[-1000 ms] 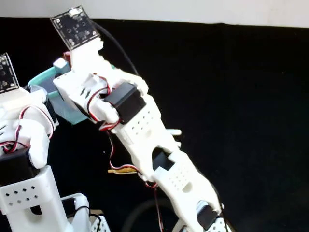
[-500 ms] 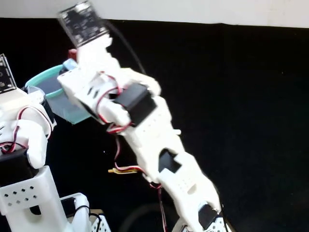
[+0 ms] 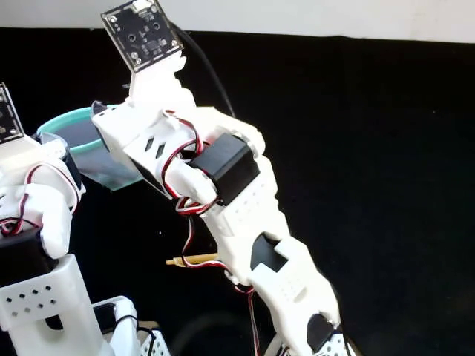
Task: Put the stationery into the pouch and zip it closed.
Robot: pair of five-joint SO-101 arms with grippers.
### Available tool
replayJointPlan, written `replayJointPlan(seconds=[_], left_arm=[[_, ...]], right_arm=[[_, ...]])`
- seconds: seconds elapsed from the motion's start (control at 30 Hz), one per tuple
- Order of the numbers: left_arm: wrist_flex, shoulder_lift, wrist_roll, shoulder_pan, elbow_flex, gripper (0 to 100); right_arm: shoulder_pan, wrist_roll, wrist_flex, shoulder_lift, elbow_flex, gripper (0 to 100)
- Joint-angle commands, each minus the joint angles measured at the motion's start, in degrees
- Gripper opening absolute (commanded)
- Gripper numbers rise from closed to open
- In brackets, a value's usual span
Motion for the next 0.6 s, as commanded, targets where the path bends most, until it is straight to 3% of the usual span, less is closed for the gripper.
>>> replayJointPlan(seconds=[0.0,0.23,0.57], left_arm=[[0.62,0.84,-0.35,-0.40,0.13,1],[0.62,0.84,-0.35,-0.40,0.13,1],[0.62,0.84,-0.35,-0.40,0.13,1]], right_arm=[[0.13,0.70,2.95,-3.30,-4.97,15.1],[0.04,0.97,3.38,-3.38,-4.97,15.1],[0.40,7.03,3.65,-3.47,-4.97,15.1]])
